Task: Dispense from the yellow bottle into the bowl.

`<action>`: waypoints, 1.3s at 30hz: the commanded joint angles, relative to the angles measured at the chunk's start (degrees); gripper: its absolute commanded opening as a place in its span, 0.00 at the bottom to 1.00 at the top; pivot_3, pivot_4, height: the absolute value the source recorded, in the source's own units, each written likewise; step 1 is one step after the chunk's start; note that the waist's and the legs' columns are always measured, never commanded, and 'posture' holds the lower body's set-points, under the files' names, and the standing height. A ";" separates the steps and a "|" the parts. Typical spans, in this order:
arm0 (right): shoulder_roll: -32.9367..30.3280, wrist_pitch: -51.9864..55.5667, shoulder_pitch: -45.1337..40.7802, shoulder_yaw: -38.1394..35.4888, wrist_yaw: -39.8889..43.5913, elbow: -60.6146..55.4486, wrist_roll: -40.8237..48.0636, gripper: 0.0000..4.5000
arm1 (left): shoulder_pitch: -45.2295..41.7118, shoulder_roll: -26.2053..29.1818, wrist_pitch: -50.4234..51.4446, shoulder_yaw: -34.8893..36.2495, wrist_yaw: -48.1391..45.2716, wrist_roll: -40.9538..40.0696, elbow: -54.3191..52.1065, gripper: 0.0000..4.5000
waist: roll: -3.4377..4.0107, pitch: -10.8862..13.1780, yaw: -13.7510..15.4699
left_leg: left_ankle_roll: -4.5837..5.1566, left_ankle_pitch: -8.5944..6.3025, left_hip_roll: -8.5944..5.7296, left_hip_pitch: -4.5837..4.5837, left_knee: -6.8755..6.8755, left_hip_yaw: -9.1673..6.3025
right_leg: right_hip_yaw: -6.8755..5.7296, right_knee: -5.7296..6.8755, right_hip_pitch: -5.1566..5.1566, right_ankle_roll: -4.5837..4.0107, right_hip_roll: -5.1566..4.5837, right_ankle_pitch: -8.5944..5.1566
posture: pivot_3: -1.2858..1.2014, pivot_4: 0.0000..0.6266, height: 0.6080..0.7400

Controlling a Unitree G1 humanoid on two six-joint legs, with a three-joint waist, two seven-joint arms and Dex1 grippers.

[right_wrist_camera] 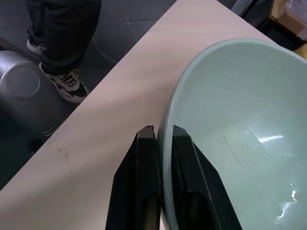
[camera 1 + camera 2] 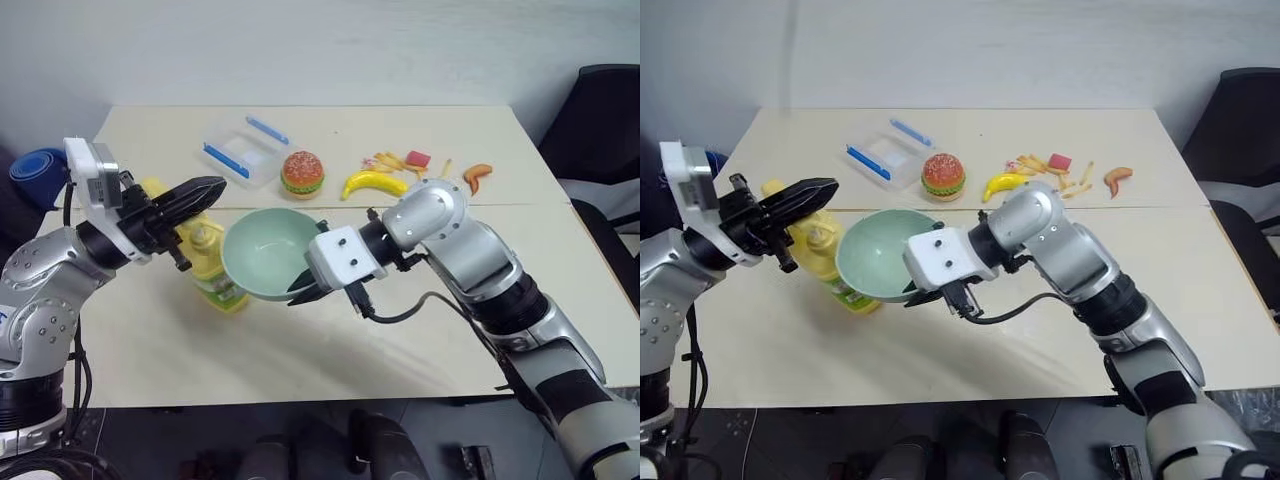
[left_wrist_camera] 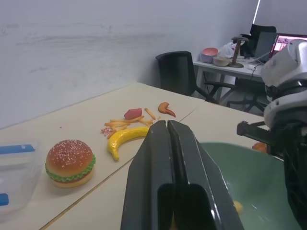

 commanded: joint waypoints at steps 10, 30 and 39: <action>3.20 3.34 -4.70 0.32 -1.70 1.53 -0.78 0.00 | 3.79 0.47 5.57 -4.68 2.48 7.60 -0.97 0.01 | 0.03 -0.03 -0.03 | -0.03 0.05 -0.06 0.15 0.00 0.01 | 0.05 0.17 0.04 -0.03 -0.13 -0.02 | 0.52 0.24 1.00; -3.97 -0.71 7.18 -3.88 -2.55 -1.48 -0.13 0.00 | 8.02 -6.80 -3.45 7.66 -4.70 2.66 -3.54 0.01 | 0.67 -0.74 0.13 | -0.08 0.04 -0.05 0.61 -0.18 0.14 | 0.22 0.26 0.27 -0.11 -0.18 -0.07 | 0.52 0.24 1.00; -7.43 -30.73 16.96 -4.72 -9.82 27.88 -8.67 0.00 | 29.30 3.86 -4.42 14.88 -26.70 4.14 -7.86 0.01 | 0.24 -0.40 -0.76 | -0.11 0.00 0.03 0.05 -0.13 0.14 | 0.09 0.00 -0.10 -0.11 -0.05 -0.07 | 0.52 0.24 1.00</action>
